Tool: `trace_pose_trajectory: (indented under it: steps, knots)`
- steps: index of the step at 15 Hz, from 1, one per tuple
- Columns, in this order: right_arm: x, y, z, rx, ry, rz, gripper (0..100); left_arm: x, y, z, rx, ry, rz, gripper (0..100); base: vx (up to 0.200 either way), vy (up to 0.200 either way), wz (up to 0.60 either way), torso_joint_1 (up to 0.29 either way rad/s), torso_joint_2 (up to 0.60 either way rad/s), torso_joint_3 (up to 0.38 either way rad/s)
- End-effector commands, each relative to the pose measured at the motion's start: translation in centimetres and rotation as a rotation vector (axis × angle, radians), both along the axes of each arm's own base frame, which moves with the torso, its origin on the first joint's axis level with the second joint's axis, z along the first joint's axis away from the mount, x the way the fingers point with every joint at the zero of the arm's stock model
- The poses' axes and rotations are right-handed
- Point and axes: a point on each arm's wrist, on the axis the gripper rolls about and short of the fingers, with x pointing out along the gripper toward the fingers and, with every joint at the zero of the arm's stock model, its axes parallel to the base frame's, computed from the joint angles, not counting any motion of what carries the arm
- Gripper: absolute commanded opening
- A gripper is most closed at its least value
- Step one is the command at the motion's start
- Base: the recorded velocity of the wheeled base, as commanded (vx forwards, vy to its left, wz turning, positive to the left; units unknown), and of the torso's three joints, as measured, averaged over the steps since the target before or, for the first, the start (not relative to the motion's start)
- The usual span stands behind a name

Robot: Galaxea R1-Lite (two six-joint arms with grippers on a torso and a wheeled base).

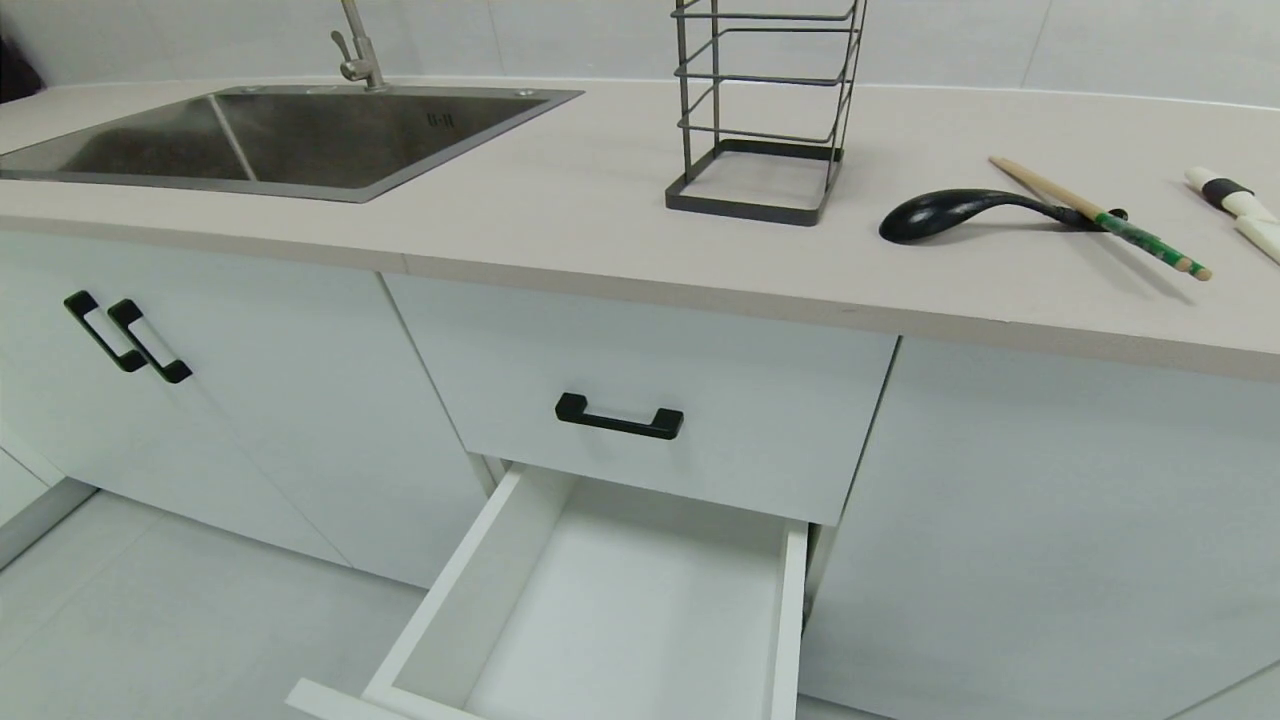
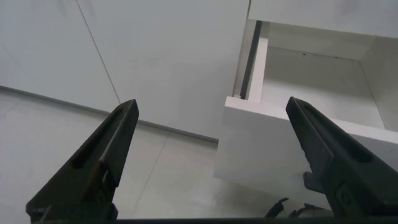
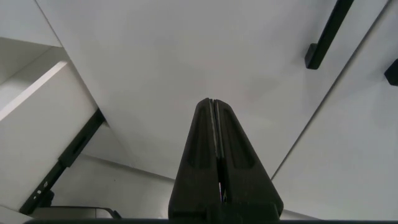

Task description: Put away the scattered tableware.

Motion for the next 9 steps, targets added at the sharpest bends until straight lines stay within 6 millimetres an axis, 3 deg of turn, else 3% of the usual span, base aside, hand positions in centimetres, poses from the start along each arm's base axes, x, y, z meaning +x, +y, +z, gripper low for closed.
trace_pose_trajectory:
  steps: [1,5,9]
  knots:
    - [0.01,0.0,0.01,0.0,0.0,0.001,0,0.01,0.0,0.01,0.0,0.002,0.001,100,0.0,0.0,0.0,0.0,0.0,0.0]
    - [0.01,0.0,0.01,0.001,0.0,-0.001,0,0.01,0.0,0.01,0.0,0.002,0.001,100,0.0,0.0,0.0,0.0,0.0,0.0]
    - [0.01,-0.01,0.01,-0.003,0.0,-0.002,0,0.01,0.0,0.01,0.0,0.002,0.001,100,0.0,0.0,0.0,0.057,-0.22,-0.243]
